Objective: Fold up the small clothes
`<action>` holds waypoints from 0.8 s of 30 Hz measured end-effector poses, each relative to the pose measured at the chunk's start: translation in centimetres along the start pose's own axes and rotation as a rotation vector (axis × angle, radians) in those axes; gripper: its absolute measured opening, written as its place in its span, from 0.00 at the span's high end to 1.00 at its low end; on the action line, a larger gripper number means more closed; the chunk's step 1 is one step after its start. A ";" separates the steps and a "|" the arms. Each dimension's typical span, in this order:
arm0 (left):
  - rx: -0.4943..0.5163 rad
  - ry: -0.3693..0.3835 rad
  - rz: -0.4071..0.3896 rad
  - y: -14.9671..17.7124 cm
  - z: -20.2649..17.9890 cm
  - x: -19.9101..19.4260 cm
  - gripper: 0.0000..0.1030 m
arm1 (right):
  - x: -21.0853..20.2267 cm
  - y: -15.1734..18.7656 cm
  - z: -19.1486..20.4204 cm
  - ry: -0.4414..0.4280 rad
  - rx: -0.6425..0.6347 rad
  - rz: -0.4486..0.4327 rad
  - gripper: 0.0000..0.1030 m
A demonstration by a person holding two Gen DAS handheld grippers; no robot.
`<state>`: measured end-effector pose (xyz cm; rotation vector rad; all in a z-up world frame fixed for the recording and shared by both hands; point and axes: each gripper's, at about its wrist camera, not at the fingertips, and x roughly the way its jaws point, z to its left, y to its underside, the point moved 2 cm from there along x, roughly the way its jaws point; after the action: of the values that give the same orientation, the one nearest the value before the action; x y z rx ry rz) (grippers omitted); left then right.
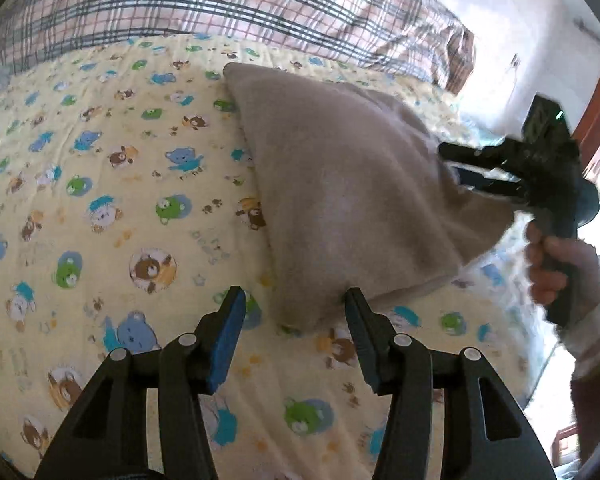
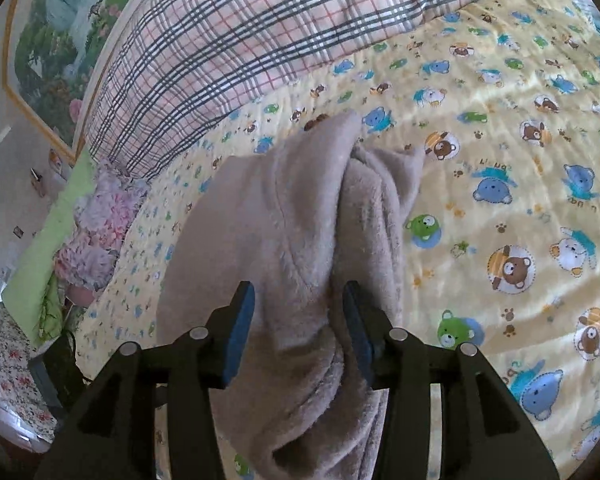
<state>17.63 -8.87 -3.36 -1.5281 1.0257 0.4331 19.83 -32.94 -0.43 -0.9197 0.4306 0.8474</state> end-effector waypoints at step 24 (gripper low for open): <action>0.055 -0.017 0.054 0.4 -1.5 1.3 0.84 | -1.8 -0.8 0.8 0.059 -0.086 0.008 0.88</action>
<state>17.61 -10.73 -4.20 -1.4482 1.0592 0.4513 19.34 -33.28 1.58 -1.0253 0.4517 0.8528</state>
